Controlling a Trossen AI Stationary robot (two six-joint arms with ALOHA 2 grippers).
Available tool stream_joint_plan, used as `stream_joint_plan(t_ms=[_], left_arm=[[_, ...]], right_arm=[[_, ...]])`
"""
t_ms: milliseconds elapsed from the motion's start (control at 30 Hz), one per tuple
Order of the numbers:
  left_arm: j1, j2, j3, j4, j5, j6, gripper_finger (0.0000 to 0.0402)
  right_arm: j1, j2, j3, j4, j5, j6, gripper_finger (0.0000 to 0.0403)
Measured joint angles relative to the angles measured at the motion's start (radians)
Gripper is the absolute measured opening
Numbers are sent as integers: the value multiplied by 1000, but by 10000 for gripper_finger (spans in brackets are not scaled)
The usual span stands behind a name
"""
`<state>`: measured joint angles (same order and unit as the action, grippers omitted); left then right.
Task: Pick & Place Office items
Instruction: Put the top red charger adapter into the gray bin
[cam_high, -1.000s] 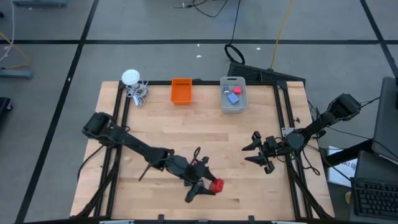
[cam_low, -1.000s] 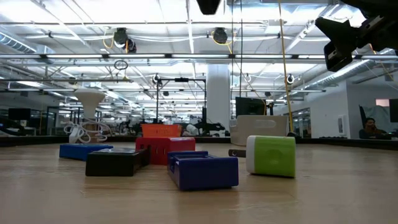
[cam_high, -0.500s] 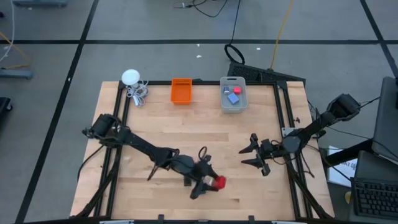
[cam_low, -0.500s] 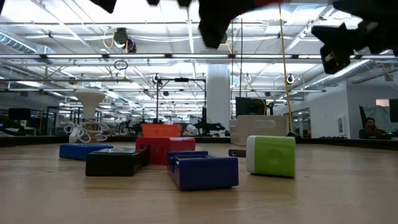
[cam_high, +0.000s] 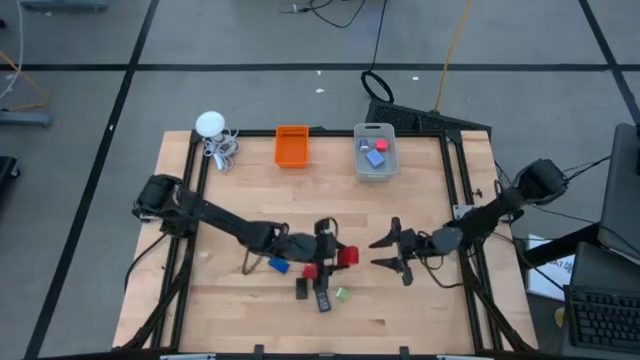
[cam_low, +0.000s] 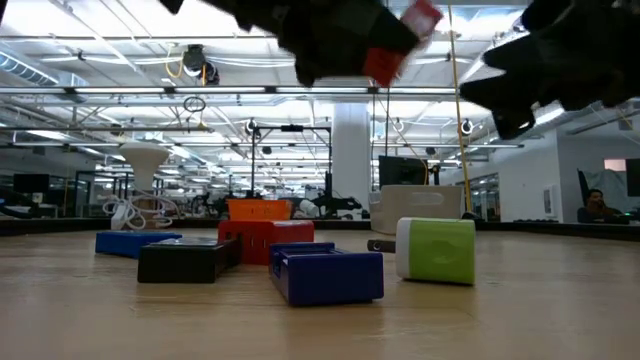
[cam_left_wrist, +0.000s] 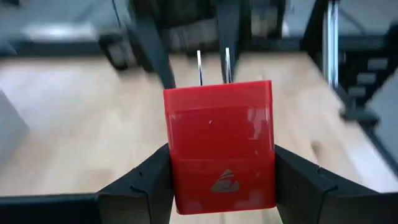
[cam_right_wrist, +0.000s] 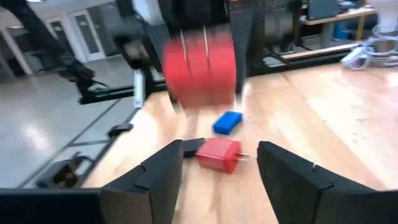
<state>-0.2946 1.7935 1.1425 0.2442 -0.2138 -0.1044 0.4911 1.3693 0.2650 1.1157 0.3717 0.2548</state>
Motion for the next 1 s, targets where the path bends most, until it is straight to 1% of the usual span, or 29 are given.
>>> stream_joint_plan(t_ms=[67, 133, 233, 367, 433, 533, 600, 800, 900, 1000], left_arm=[[6, -48, -15, 22, -1, 22, 212], [8, -100, -46, 19, -17, 34, 212], [13, -161, -105, 55, -29, 35, 212], [15, -202, -186, 165, -44, 29, 212], [14, -209, -213, 204, -50, 21, 212], [15, -211, -220, 238, -50, 22, 212], [14, -211, -221, 250, -50, 25, 212], [4, -215, -220, 276, -37, 40, 212], [2, -214, -219, 294, -7, 51, 212], [6, -209, -219, 285, -17, 60, 212]], right_arm=[[-22, 28, 14, 30, -3, -39, 222], [-48, 59, 37, 62, -6, -76, 248], [-83, 95, 68, 109, -7, -136, 286], [-135, 138, 135, 186, -9, -170, 316], [-158, 160, 177, 193, -37, -173, 322], [-191, 183, 242, 186, -101, -174, 324], [-206, 194, 272, 191, -120, -174, 324], [-221, 202, 323, 190, -202, -192, 326], [-221, 202, 336, 192, -250, -194, 327], [-222, 201, 359, 208, -308, -192, 327]])
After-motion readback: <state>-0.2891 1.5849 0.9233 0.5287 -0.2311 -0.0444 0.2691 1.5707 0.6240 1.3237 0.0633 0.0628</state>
